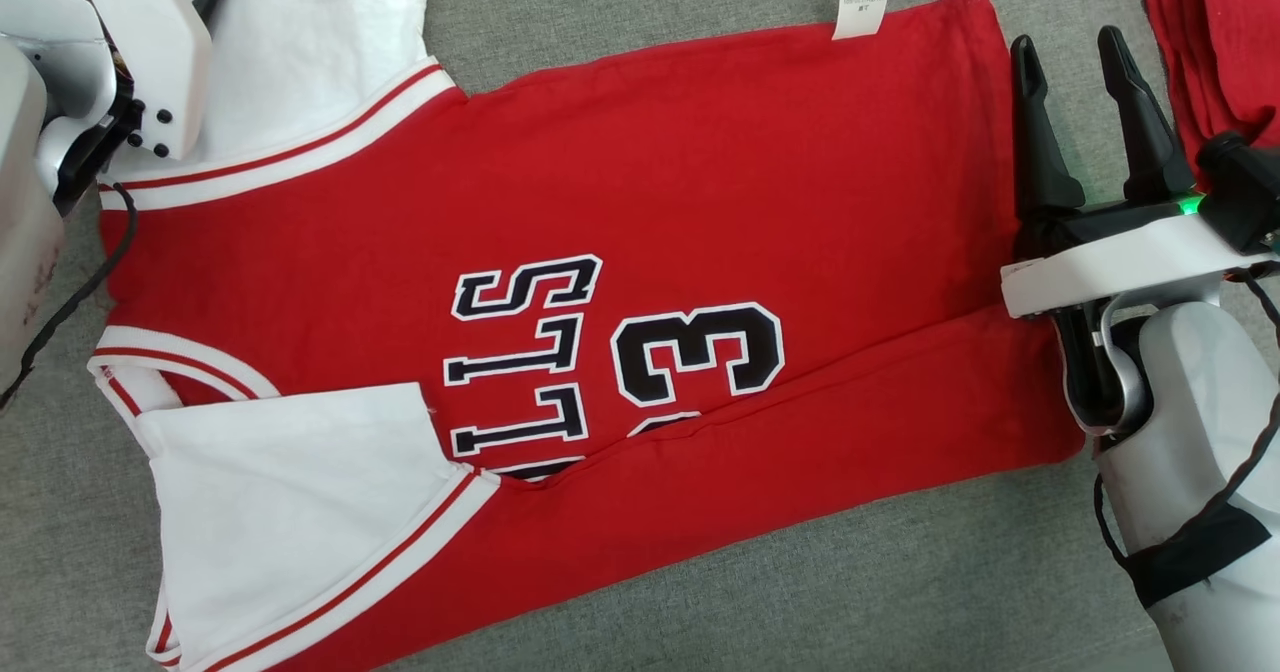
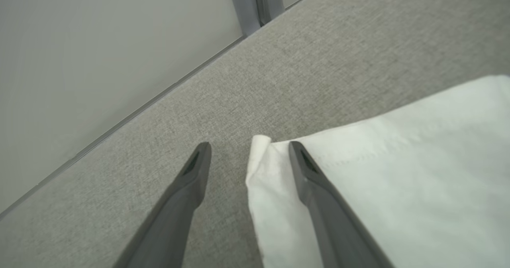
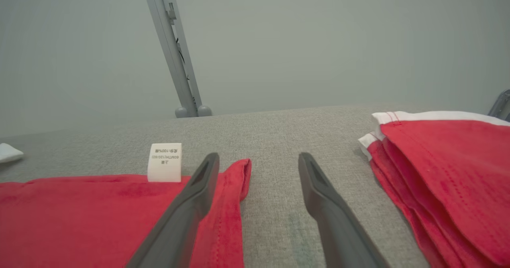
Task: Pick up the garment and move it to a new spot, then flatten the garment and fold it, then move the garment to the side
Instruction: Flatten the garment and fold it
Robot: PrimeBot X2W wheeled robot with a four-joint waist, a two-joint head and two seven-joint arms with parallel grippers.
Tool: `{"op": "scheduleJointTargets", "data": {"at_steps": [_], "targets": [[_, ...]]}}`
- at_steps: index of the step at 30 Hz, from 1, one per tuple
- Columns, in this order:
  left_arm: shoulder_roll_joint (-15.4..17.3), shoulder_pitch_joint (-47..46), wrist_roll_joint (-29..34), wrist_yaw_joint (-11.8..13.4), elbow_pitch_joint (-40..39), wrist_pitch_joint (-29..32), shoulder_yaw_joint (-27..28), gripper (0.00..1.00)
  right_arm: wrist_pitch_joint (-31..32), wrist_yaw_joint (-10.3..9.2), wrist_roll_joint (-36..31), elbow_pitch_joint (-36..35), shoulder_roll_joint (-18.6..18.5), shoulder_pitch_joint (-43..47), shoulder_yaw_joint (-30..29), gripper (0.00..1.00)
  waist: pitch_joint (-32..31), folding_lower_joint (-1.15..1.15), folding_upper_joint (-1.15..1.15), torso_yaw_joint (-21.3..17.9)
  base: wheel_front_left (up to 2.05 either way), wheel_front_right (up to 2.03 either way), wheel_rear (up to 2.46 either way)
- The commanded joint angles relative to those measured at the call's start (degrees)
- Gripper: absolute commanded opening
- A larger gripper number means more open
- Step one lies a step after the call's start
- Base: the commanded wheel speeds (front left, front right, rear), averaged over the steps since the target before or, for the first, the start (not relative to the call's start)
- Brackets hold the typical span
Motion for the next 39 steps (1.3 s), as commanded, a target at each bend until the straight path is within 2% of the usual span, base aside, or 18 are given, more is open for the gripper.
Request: {"op": "scheduleJointTargets", "data": {"at_steps": [1, 2, 3, 7, 12, 20, 22, 28, 35, 36, 37, 38, 39], "targets": [[-0.3, -0.2, -1.2, -0.1, 0.9, 0.7, -1.2, 0.93, -0.6, 0.00, -0.4, 0.1, 0.0, 0.1, -0.2, 1.00, 0.2, 0.00, 0.00, -0.1, 0.00, 0.00, 0.00], [-0.4, -0.3, -1.7, -0.1, 0.8, 0.9, -1.9, 0.37, -0.6, 0.00, -0.4, 0.2, 0.0, 0.2, -0.3, 1.00, 0.2, 0.00, 0.00, -0.1, 0.00, 0.00, 0.00], [-0.5, -0.2, -2.5, -0.1, 0.5, 0.9, -2.6, 0.00, -0.6, 0.00, -0.4, 0.2, 0.0, 0.2, -0.4, 1.00, 0.2, 0.00, 0.00, -0.1, 0.00, 0.00, 0.00], [0.0, -0.5, -5.4, -0.1, -0.3, 0.2, -4.2, 0.00, -0.5, 0.00, -0.3, 0.7, -0.7, 0.0, -0.3, 1.00, -0.1, 0.00, 0.00, 0.9, 0.00, 0.00, 0.00], [-1.6, -1.1, -7.7, -0.1, -2.0, -3.9, -5.3, 0.00, 1.7, 0.00, 1.8, 2.0, -3.3, -1.4, 0.0, 1.00, -1.2, 0.00, 0.00, 3.8, 0.00, 0.00, 0.00], [-2.0, 0.1, -10.5, -0.1, -5.6, -8.9, -7.7, 0.00, 10.8, 0.00, 10.6, 4.4, -7.4, -3.7, 1.3, 1.00, -3.3, 0.00, 0.00, 9.1, 0.00, 0.00, 0.00], [-2.1, 0.5, -11.5, -0.1, -7.1, -10.4, -8.5, 0.00, 14.0, -0.01, 13.1, 5.8, -10.3, -4.5, 2.1, 1.00, -3.7, 0.00, 0.00, 11.0, 0.00, 0.00, 0.00], [-1.8, 0.6, -12.8, -0.1, -9.1, -11.9, -9.6, 0.00, 19.0, 0.00, 16.3, 9.4, -13.0, -6.0, 3.3, 1.00, -3.9, 0.00, 0.00, 13.0, 0.00, 0.00, 0.00], [-1.7, 0.8, -14.2, -0.1, -9.9, -13.1, -10.8, 0.00, 23.9, -0.02, 20.2, 12.6, -14.3, -6.3, 6.0, 1.00, -3.9, 0.00, 0.00, 13.8, 0.00, 0.00, 0.00], [-1.6, 0.8, -14.3, -0.1, -9.9, -13.2, -11.0, 0.00, 24.3, -0.02, 20.4, 12.7, -14.4, -6.2, 6.8, 0.87, -4.0, 0.00, 0.00, 13.8, 0.00, 0.00, 0.00], [-1.5, 0.8, -14.4, -0.1, -9.8, -13.2, -11.2, 0.00, 24.6, -0.01, 21.1, 12.8, -14.5, -6.1, 7.4, 0.33, -4.0, 0.00, 0.00, 13.8, 0.00, 0.00, 0.00], [-1.5, 0.7, -14.6, -0.1, -9.7, -13.3, -11.4, 0.00, 24.8, 0.00, 21.7, 12.8, -14.6, -6.2, 7.9, 0.00, -4.0, 0.00, 0.00, 13.8, 0.00, 0.00, 0.00], [-1.5, 0.7, -14.8, -0.1, -9.6, -13.4, -11.5, 0.00, 24.9, 0.00, 22.1, 12.7, -14.8, -6.2, 8.4, 0.00, -4.0, 0.00, 0.00, 13.7, 0.00, 0.00, 0.00]]}}
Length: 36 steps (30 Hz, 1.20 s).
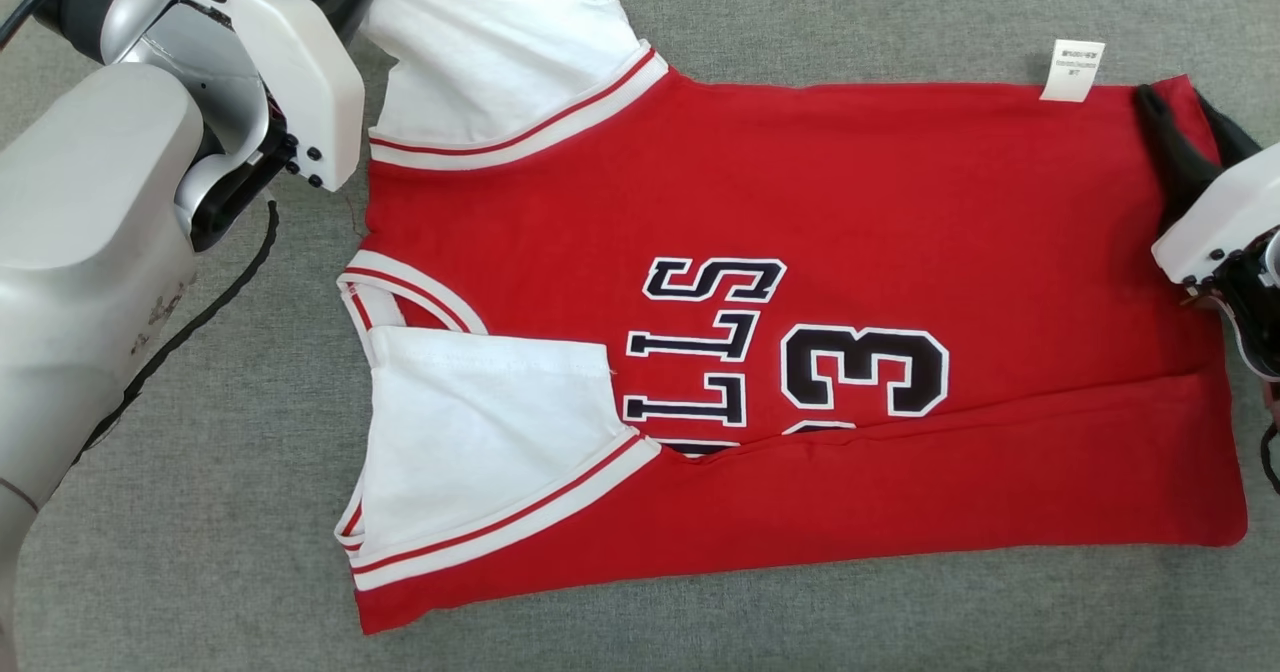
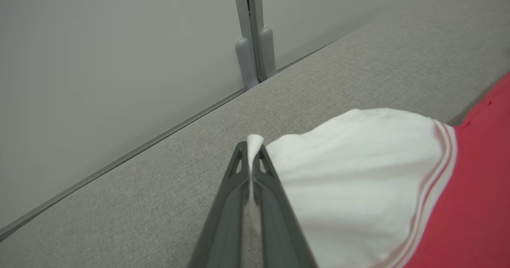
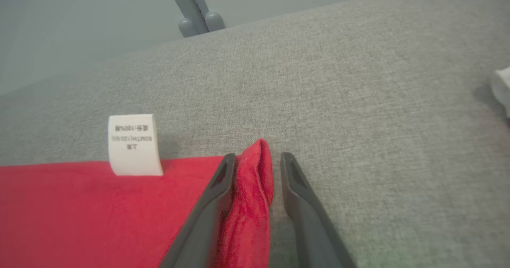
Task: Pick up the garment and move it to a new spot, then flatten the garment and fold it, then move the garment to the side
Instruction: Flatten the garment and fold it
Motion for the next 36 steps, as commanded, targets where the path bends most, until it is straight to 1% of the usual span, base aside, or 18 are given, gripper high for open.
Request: {"op": "scheduleJointTargets", "data": {"at_steps": [1, 7, 11, 15, 18, 21, 23, 28, 30, 33, 36], "targets": [[0.4, 0.4, -0.5, -0.1, 0.4, -0.4, -0.2, 0.00, 0.6, 0.00, 0.6, 0.4, -0.2, 0.7, 1.3, 0.00, 0.0, 0.00, 0.00, -0.1, 0.00, 0.00, 0.00], [0.7, 0.1, -0.2, 0.0, 2.0, -1.5, -1.3, 0.00, -3.7, -0.05, 0.5, -0.6, -2.8, -1.2, 3.3, 0.00, -0.3, 0.00, 0.00, -0.4, 0.00, 0.00, 0.00], [-0.3, -1.2, 0.2, 1.0, 3.9, -3.9, -0.6, 0.00, -7.3, -0.05, -1.1, -0.8, -4.5, -2.5, 5.3, 0.00, -0.2, 0.00, 0.00, -0.3, 0.00, 0.00, 0.00], [-0.7, -2.5, 0.6, 2.0, 6.0, -6.1, 0.3, 0.00, -10.0, -0.05, -1.6, 0.7, -4.8, -5.3, 5.7, 0.00, 0.4, 0.00, 0.00, -0.3, 0.00, 0.00, 0.00], [-1.5, -3.7, 0.5, 3.0, 7.6, -8.5, 1.2, 0.00, -12.3, -0.05, -3.2, 2.6, -5.0, -8.0, 6.2, 0.00, 1.2, 0.00, 0.00, -0.3, 0.00, 0.00, 0.00], [-2.5, -4.7, -0.1, 3.7, 9.4, -11.1, 2.5, 0.00, -14.3, -0.05, -4.4, 4.9, -4.1, -10.6, 6.5, 0.00, 1.6, 0.00, 0.00, -0.2, 0.00, 0.00, 0.00], [-3.4, -5.0, -0.2, 3.6, 10.3, -12.1, 2.7, 0.00, -15.2, -0.05, -5.5, 6.3, -3.8, -11.9, 7.5, 0.00, 1.7, 0.00, 0.00, -0.1, 0.00, 0.00, 0.00], [-4.8, -4.9, 0.7, 2.7, 11.8, -13.3, 2.1, 0.00, -17.5, -0.05, -5.6, 7.7, -3.1, -13.2, 9.3, 0.00, 1.3, 0.00, 0.00, 0.2, 0.00, 0.00, 0.00], [-5.1, -3.7, 1.3, 2.1, 12.8, -13.6, 1.1, 0.00, -19.5, -0.05, -5.2, 8.1, -3.6, -12.4, 10.8, 0.00, 0.2, 0.00, 0.00, 0.6, 0.00, 0.00, 0.00], [-5.5, -2.4, 1.7, 2.0, 13.3, -13.7, 0.0, 0.00, -21.1, -0.05, -4.6, 8.8, -4.1, -10.2, 12.2, 0.00, -1.9, 0.00, 0.00, 1.1, 0.00, 0.00, 0.00], [-5.0, -1.3, 1.4, 1.6, 13.0, -13.3, -0.5, 0.00, -22.2, -0.05, -3.2, 8.9, -4.7, -8.5, 13.2, 0.00, -3.9, 0.00, 0.00, 1.5, 0.00, 0.00, 0.00]]}}
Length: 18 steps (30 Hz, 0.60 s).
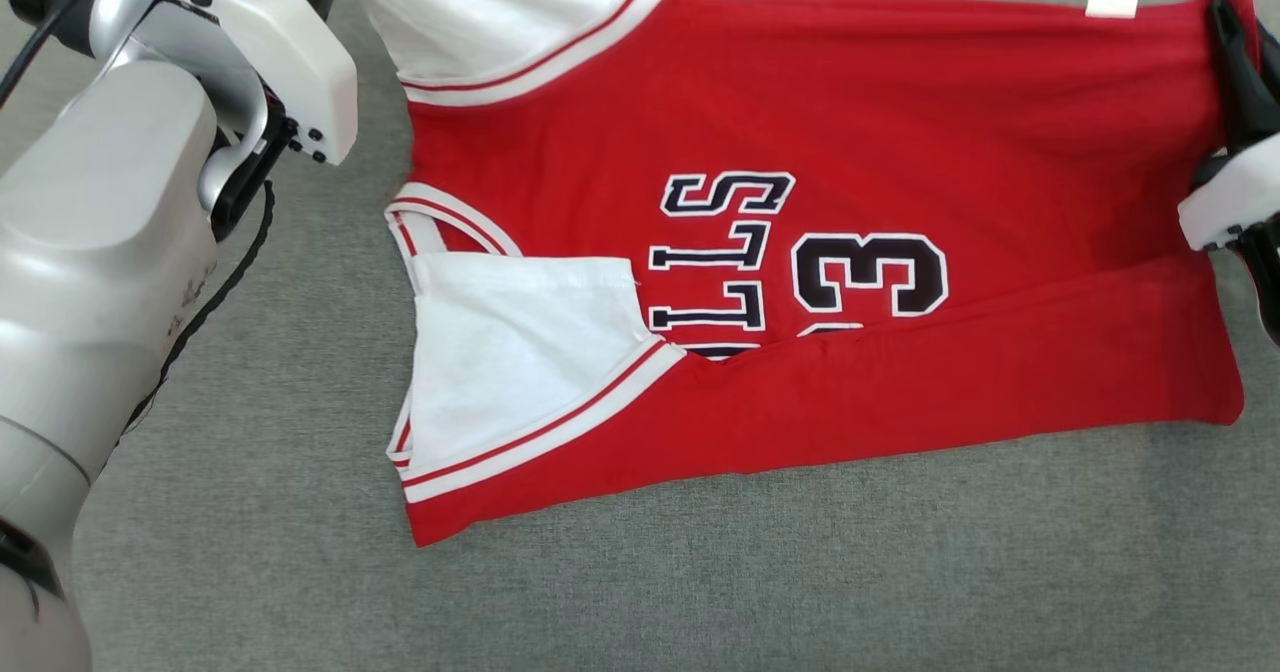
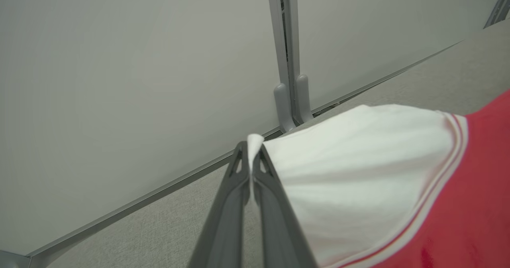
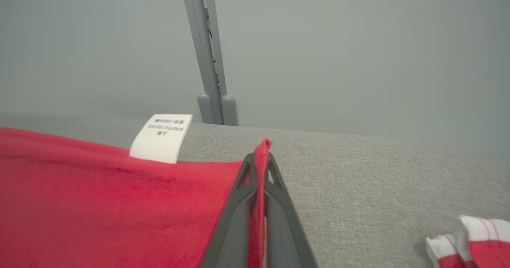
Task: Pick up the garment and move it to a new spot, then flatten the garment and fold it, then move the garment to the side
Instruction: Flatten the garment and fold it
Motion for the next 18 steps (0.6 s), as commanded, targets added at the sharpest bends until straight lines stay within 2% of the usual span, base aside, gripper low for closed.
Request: {"op": "scheduleJointTargets", "data": {"at_steps": [1, 9, 14, 18], "targets": [[0.7, 0.7, -0.2, -0.1, -0.2, 0.0, -0.2, 0.00, -0.8, -0.12, 0.8, -0.2, -0.6, 0.6, 0.1, 0.00, -1.6, 0.00, 0.00, 0.6, 0.00, 0.00, 0.00], [3.3, 8.1, -2.2, -1.1, -6.1, 3.0, -2.4, 0.00, -2.0, -0.12, 5.1, -3.0, -3.3, 7.9, 3.2, 0.00, -7.8, 0.00, 0.00, 1.6, 0.00, 0.00, 0.00], [6.4, 14.5, -5.0, -1.3, -12.8, 7.6, -3.7, 0.00, -1.0, -0.12, 9.0, -6.3, -5.0, 12.9, 6.0, 0.00, -11.3, 0.00, 0.00, 2.0, 0.00, 0.00, 0.00], [9.6, 19.2, -6.4, -1.3, -19.8, 12.0, -5.1, 0.00, 0.8, -0.12, 11.9, -10.0, -7.8, 15.6, 9.0, 0.00, -12.9, 0.00, 0.00, 2.1, 0.00, 0.00, 0.00]]}}
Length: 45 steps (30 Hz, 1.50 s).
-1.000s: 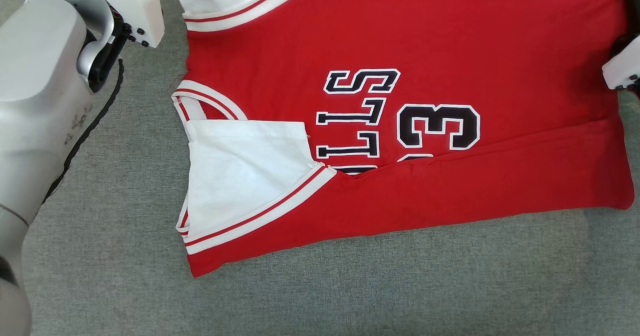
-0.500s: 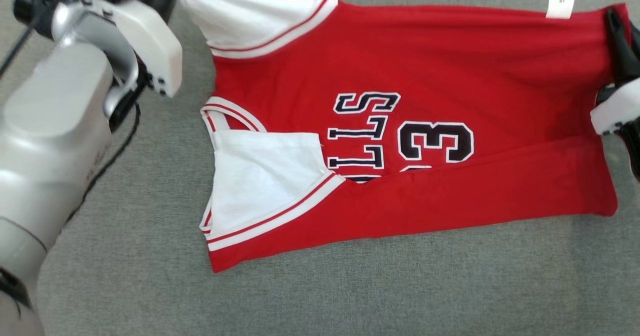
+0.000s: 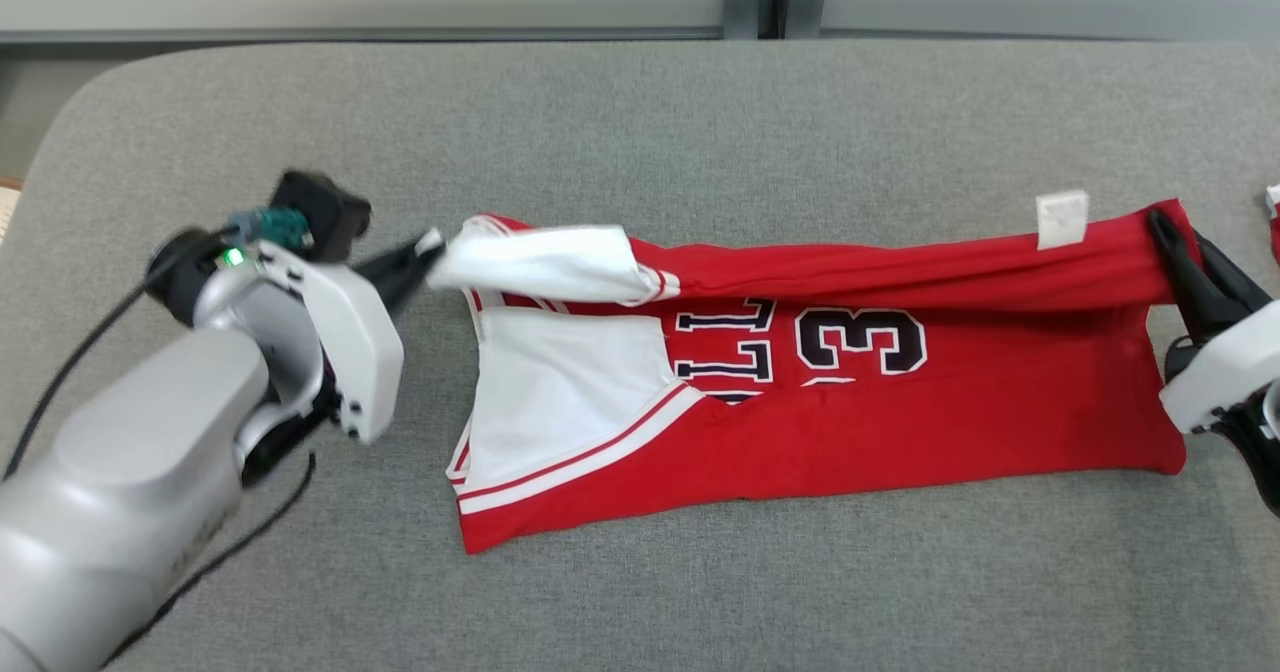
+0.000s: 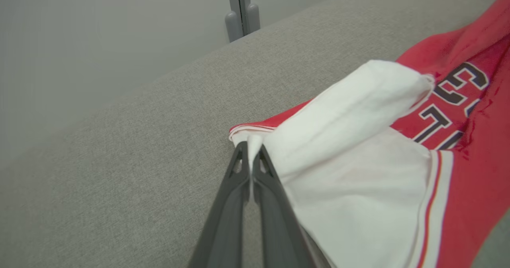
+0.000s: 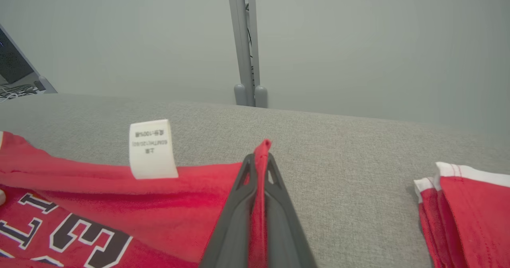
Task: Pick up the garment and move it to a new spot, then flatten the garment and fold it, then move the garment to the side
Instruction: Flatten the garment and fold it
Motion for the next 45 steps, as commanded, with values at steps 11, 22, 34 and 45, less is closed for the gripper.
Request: {"op": "scheduleJointTargets", "data": {"at_steps": [11, 22, 34, 45], "targets": [[7.9, 8.3, -1.3, 3.1, -17.1, 8.5, -1.7, 0.00, 5.1, -0.12, 6.7, -6.4, -7.8, 5.6, 6.5, 0.00, -1.8, 0.00, 0.00, -0.1, 0.00, 0.00, 0.00], [11.3, 11.7, -5.0, 3.9, -26.4, 15.4, -2.1, 0.00, 9.0, -0.12, 12.4, -8.4, -10.5, 8.3, 10.4, 0.00, -1.9, 0.00, 0.00, -1.0, 0.00, 0.00, 0.00], [13.5, 13.5, -3.7, 4.1, -27.3, 19.9, -2.6, 1.00, 10.5, -0.12, 15.0, -4.7, -11.6, 7.7, 11.5, 1.00, -2.7, 0.00, 0.00, -1.4, 0.00, 0.00, 0.00], [11.4, 13.8, -4.9, 9.0, -26.0, 7.4, 4.7, 1.00, -0.4, -0.11, 12.7, 2.0, -8.4, 4.7, 5.7, 1.00, -3.3, 0.00, 0.00, -0.7, 0.00, 0.00, 0.00]]}}
